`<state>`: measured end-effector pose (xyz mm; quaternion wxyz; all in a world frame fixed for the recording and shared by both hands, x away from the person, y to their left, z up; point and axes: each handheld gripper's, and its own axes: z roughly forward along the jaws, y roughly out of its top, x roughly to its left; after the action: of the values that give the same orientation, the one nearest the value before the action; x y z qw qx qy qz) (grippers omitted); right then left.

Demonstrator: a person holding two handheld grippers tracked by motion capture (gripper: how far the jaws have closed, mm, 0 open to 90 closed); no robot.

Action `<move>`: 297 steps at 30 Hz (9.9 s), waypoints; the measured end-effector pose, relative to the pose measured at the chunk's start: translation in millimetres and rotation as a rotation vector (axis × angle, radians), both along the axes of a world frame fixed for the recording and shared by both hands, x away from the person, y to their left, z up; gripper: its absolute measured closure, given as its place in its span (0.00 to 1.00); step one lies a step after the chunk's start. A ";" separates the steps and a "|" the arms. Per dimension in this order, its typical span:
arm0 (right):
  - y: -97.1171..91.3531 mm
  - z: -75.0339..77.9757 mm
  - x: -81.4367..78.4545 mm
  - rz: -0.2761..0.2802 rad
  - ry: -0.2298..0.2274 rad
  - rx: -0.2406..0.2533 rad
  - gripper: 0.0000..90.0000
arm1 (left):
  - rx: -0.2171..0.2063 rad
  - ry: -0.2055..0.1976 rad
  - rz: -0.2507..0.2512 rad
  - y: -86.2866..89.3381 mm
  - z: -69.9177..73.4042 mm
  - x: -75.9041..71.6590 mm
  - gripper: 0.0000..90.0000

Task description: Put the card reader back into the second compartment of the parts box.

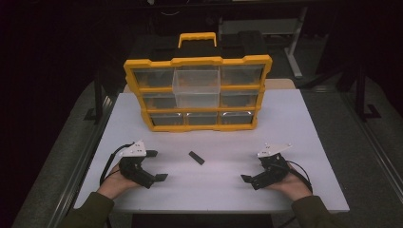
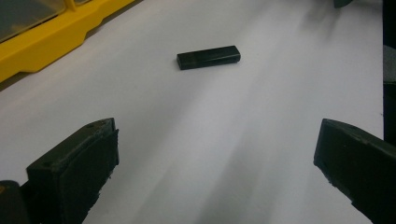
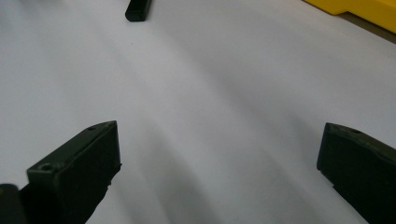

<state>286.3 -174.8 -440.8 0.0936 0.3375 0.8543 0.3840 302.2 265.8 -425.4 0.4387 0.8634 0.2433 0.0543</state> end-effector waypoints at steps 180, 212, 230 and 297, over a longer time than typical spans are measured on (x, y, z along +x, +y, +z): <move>130.6 43.0 77.2 0.215 0.000 0.064 0.19 | -0.024 0.012 -0.001 -1.5 -0.6 -1.5 0.00; 161.7 17.1 82.3 0.249 0.070 -0.070 0.59 | -0.025 0.008 0.002 -1.3 -1.2 -1.9 0.00; 174.5 3.2 73.5 0.252 0.042 -0.183 0.80 | -0.026 0.009 0.000 -1.4 -1.4 -2.5 0.00; 76.6 82.8 78.8 0.275 0.094 -0.127 0.80 | -0.031 0.012 -0.010 -2.8 -3.2 -4.6 0.00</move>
<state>365.1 -98.1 -358.0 0.0212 0.2285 0.9184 0.3222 297.7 263.0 -428.5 0.4506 0.8580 0.2427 0.0431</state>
